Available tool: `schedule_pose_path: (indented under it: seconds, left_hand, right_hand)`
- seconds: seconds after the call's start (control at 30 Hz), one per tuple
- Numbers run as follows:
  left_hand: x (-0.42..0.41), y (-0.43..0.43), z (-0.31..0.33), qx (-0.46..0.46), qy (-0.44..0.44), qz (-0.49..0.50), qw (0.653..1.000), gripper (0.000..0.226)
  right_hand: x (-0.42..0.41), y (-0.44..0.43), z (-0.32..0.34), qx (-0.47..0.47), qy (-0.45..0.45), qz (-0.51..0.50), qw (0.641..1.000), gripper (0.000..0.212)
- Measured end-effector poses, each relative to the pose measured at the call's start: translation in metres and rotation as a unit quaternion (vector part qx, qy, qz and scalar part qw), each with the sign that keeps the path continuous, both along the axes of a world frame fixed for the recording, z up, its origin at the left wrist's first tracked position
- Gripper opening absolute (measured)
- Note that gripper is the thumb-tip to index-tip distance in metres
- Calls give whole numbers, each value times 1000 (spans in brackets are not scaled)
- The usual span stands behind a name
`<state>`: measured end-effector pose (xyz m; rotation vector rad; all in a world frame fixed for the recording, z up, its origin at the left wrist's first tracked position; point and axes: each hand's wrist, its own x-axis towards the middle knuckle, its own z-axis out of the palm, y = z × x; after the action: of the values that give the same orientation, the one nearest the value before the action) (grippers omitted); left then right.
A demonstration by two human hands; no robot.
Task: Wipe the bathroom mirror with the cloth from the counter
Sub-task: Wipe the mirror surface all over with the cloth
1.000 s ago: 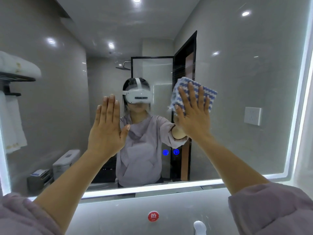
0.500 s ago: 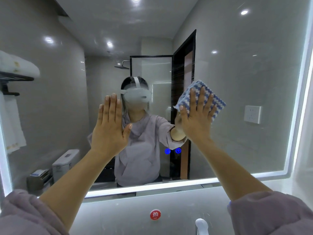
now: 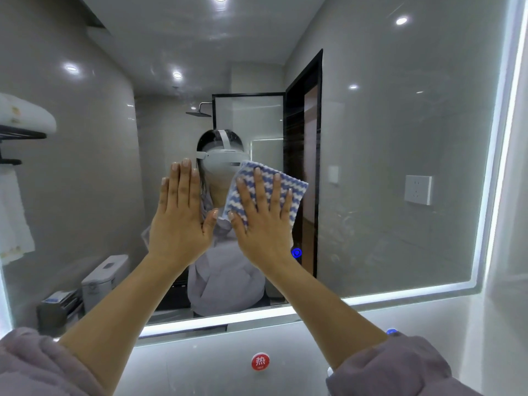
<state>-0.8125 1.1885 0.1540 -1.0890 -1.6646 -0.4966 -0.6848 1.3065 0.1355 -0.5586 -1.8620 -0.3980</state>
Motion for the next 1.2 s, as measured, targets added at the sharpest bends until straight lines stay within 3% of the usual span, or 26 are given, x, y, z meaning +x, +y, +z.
schedule_pose_path:
  seconds: [0.6,0.8,1.0,1.2]
  left_hand:
    - [0,-1,1,5,22,-5,1000,80]
    - [2,-2,1,9,21,-8,1000,79]
    - [2,0,1,10,16,-5,1000,80]
    - [2,0,1,9,15,-7,1000,78]
  right_hand:
    - [42,50,1,67,-33,-26,997,58]
    - [79,87,6,23,10,-51,998,56]
    - [120,116,3,-90,78,-74,990,63]
    - [112,115,-1,-133,113,-99,980,62]
